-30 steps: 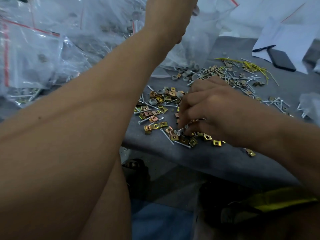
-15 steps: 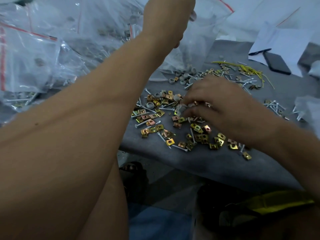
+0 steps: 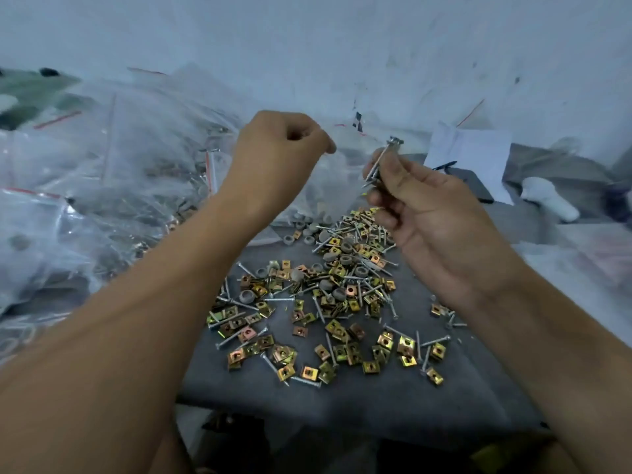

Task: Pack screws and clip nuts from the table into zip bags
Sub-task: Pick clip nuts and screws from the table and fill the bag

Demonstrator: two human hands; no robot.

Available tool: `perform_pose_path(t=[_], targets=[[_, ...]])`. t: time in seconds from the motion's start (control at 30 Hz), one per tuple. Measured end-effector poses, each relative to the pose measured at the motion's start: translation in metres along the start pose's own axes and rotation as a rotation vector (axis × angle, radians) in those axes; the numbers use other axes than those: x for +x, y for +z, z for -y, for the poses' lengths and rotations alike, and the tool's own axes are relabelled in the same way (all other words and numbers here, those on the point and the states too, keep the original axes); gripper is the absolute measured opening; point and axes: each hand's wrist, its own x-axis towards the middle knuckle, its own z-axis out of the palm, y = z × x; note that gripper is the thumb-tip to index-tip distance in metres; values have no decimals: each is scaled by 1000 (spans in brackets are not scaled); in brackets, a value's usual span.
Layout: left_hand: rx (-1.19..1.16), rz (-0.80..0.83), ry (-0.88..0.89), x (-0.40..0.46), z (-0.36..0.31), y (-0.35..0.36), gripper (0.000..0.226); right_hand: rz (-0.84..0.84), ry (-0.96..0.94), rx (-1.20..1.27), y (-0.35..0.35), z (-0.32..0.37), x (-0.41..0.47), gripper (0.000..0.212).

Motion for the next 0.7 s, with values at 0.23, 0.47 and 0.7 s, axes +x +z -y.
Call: perform_pose_path(t=[0.23, 0.47, 0.7], targets=[[50, 71, 159, -5, -10, 8, 20, -187, -565, -827, 6, 11, 5, 10], [-33, 101, 172, -5, -10, 9, 25, -294, -729, -1417, 10, 7, 9, 22], [-58, 106, 162, -8, -15, 10, 26, -276, -689, -1724, 19, 12, 14, 25]])
